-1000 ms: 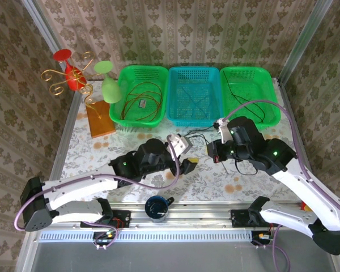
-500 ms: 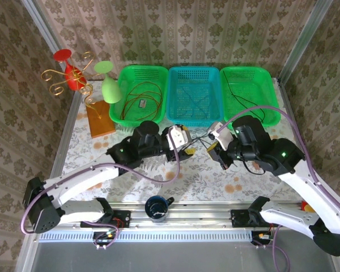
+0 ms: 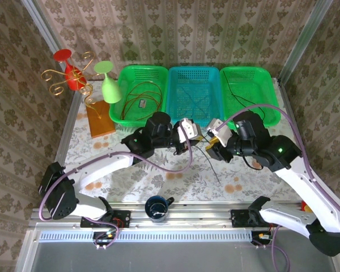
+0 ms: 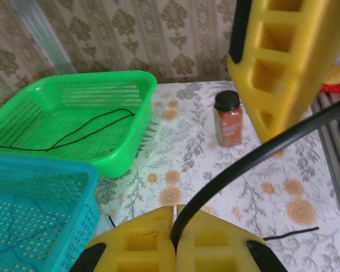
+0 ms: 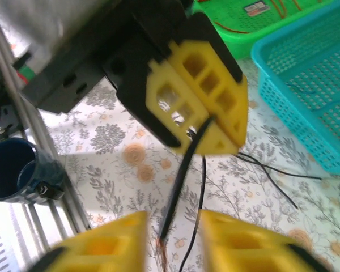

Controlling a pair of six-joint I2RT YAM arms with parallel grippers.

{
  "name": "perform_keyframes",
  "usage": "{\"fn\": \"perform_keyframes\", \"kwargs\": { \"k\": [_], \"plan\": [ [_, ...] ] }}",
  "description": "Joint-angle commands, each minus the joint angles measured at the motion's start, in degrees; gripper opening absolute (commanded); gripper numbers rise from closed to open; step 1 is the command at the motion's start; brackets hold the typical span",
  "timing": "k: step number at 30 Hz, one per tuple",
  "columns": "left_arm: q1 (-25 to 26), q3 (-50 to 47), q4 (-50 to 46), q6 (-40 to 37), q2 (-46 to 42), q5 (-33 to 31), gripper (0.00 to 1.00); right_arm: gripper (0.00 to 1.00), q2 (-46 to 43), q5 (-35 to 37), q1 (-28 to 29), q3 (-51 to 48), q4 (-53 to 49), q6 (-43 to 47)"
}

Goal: Untangle the cables

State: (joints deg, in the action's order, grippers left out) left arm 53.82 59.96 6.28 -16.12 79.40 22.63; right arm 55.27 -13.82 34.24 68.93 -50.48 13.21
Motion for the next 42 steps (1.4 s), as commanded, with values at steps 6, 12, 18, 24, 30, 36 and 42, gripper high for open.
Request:
{"fn": "perform_keyframes", "kwargs": {
  "k": [6, 12, 18, 24, 30, 36, 42],
  "plan": [
    [-0.93, -2.17, 6.76, 13.49, -2.57, -10.15, 0.0, 1.0, -11.42, 7.49, -2.4, -7.29, 8.19, -12.9],
    [-0.79, -0.1, 3.19, 22.22, -4.36, -26.87, 0.0, 0.98, -19.3, 21.24, -2.58, -21.94, 19.27, -45.39],
    [-0.01, -0.78, 3.98, 26.54, -6.56, -27.15, 0.0, 0.95, -19.1, 16.04, -2.51, -34.24, 31.77, -74.38],
    [3.4, -4.12, 6.0, 29.61, -9.17, -31.07, 0.0, 0.99, -17.41, 13.54, -2.51, -37.39, 40.67, -86.41],
    [6.08, -4.4, 4.0, 31.29, -9.48, -33.52, 0.0, 1.0, -14.42, 12.18, -2.34, -38.79, 48.42, -95.58],
    [8.53, -4.94, 5.54, 31.86, -9.44, -34.06, 0.0, 0.93, -10.2, 12.62, -2.16, -40.08, 54.02, -98.46],
    [10.24, -4.86, 5.47, 33.04, -9.35, -35.66, 0.0, 0.2, -10.49, 14.3, -2.14, -40.45, 54.91, -97.85]
  ]
}}
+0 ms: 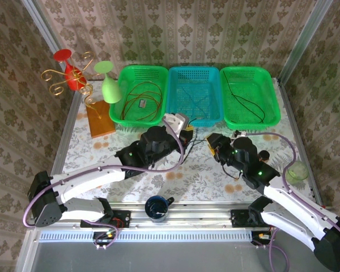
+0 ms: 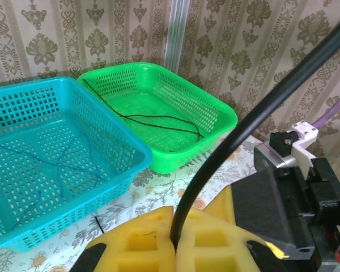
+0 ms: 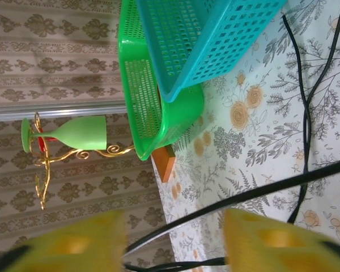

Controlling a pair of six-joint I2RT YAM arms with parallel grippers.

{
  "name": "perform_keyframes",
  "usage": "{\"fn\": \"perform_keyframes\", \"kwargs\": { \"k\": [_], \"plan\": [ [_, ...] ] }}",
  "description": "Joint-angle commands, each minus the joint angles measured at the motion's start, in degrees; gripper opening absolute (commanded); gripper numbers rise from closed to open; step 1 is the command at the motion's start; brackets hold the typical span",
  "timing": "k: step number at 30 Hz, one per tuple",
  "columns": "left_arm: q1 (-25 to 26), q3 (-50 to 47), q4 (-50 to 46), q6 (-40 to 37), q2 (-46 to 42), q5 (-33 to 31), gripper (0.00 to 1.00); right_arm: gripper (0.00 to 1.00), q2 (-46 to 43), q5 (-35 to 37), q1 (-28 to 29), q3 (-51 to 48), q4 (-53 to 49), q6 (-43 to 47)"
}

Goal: Untangle the cables

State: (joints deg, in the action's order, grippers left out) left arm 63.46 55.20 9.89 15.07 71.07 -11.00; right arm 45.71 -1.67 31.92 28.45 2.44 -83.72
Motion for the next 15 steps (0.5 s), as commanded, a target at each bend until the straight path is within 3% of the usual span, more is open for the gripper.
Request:
{"fn": "perform_keyframes", "kwargs": {
  "k": [1, 2, 12, 13, 14, 15],
  "plan": [
    [0.74, -0.19, 2.09, 2.11, -1.02, -2.34, 0.0, 0.09, -1.47, 2.47, 0.15, -0.03, 1.32, -0.83],
    [0.77, -0.27, 2.36, 2.15, -1.02, -2.28, 0.0, 0.0, -2.25, 3.02, 0.16, -0.06, 0.44, -0.74],
    [0.79, -1.38, 2.48, 1.28, -3.04, -3.48, 0.0, 0.0, -9.41, 8.23, -0.19, 1.63, -8.17, 4.16],
    [0.7, -1.5, 2.42, 1.18, -3.38, -3.73, 0.0, 0.14, -9.26, 7.71, -0.24, 1.82, -7.79, 4.3],
    [0.63, -1.65, 2.29, 1.23, -3.8, -3.92, 0.0, 0.42, -8.82, 6.84, -0.26, 2.12, -7.56, 3.79],
    [0.61, -1.72, 2.15, 1.29, -4.07, -3.85, 0.0, 0.6, -8.32, 5.99, -0.28, 2.36, -7.13, 3.39]
  ]
}}
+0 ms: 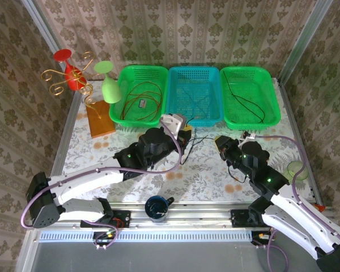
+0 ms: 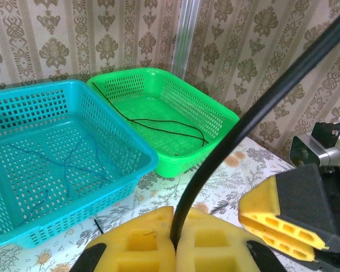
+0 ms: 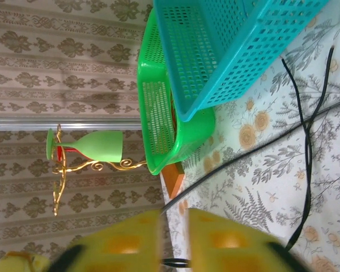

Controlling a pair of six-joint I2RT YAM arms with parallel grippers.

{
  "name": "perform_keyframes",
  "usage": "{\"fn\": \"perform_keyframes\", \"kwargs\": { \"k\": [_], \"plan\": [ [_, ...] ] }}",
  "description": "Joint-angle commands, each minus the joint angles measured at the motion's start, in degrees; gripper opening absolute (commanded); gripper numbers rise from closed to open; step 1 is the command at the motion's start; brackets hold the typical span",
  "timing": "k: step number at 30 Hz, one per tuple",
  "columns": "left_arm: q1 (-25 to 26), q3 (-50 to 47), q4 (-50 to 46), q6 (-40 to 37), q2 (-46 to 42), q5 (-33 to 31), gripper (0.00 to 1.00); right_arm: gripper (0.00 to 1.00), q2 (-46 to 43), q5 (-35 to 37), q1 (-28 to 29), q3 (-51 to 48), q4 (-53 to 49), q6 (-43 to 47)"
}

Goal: Untangle the cables

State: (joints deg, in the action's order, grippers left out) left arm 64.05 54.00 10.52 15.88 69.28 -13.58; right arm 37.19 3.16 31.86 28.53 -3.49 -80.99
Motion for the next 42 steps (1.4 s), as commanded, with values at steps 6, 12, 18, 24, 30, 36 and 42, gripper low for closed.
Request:
{"fn": "perform_keyframes", "kwargs": {
  "k": [6, 12, 18, 24, 30, 36, 42],
  "plan": [
    [0.0, -0.82, 1.49, 1.07, -2.52, -0.2, 0.0, 0.91, 7.5, -6.08, -0.18, 4.36, 5.17, -1.6],
    [0.07, -1.09, 1.34, 1.97, -2.48, 0.84, 0.0, 0.87, 13.71, -6.52, -0.15, 6.15, 10.33, -3.84],
    [0.11, -1.21, 1.24, 2.15, -3.07, 0.41, 0.0, 0.41, 19.79, -8.42, -0.22, 4.95, 18.15, -8.13],
    [0.12, -2.11, 0.71, 1.83, -4.45, -1.61, 0.0, 0.0, 14.67, -3.13, -0.21, 5.15, 10.32, -4.84],
    [-1.41, -2.82, -0.43, 2.27, -7.53, -3.7, 0.0, 0.0, 5.11, 6.41, -0.39, 8.36, -3.28, 5.68],
    [-2.06, -0.4, -6.34, 2.11, -11.96, -12.62, 0.0, 0.0, 2.64, 15.02, -0.39, 19.28, -19.32, 24.69],
    [-1.94, 3.56, -15.61, -6.89, -14.59, -21.31, 0.0, 0.0, 1.45, 22.49, -0.39, 24.26, -23.52, 35.51]
  ]
}}
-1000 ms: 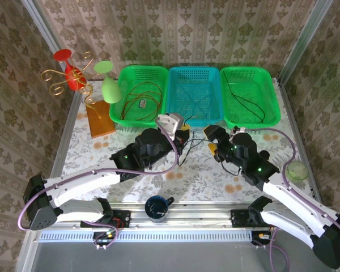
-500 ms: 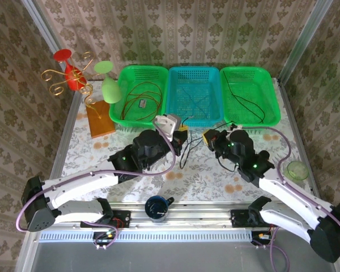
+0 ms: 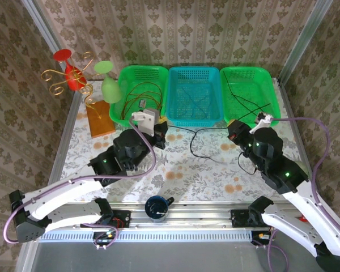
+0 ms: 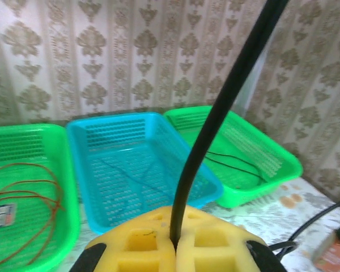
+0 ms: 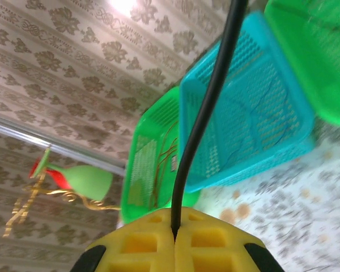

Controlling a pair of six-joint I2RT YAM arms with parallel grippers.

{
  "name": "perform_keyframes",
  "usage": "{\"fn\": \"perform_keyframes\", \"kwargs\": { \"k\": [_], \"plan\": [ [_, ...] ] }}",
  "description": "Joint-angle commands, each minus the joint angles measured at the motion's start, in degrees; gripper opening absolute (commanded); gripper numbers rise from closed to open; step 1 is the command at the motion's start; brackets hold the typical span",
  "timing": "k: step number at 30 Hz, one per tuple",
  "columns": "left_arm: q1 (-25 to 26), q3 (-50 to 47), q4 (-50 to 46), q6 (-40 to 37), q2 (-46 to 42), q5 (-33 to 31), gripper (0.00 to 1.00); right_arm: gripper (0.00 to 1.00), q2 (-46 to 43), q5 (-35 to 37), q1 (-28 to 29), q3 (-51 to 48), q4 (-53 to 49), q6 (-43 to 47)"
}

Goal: Untangle the cables

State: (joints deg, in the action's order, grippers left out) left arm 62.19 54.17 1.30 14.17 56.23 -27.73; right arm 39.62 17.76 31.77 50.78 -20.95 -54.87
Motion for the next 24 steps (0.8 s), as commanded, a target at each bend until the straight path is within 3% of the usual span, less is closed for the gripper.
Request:
{"fn": "perform_keyframes", "kwargs": {
  "k": [1, 9, 18, 24],
  "plan": [
    [0.1, 4.35, -8.82, -6.11, -1.68, -8.81, 0.0, 0.0, -1.2, 8.82, -0.3, 2.54, -6.14, 10.99],
    [-0.46, 1.94, -13.47, -11.46, -7.56, -15.29, 0.0, 0.0, -0.42, 15.46, -0.3, 7.45, -8.17, 25.44],
    [-7.62, 2.12, -30.42, -7.66, -13.53, -11.22, 0.0, 0.0, 0.59, 19.62, -0.73, 10.08, -7.27, 41.14],
    [-12.54, -0.05, -36.3, -5.48, -17.82, -13.18, 0.0, 0.0, 0.78, 20.73, -1.94, 10.32, -6.21, 49.31]
  ]
}}
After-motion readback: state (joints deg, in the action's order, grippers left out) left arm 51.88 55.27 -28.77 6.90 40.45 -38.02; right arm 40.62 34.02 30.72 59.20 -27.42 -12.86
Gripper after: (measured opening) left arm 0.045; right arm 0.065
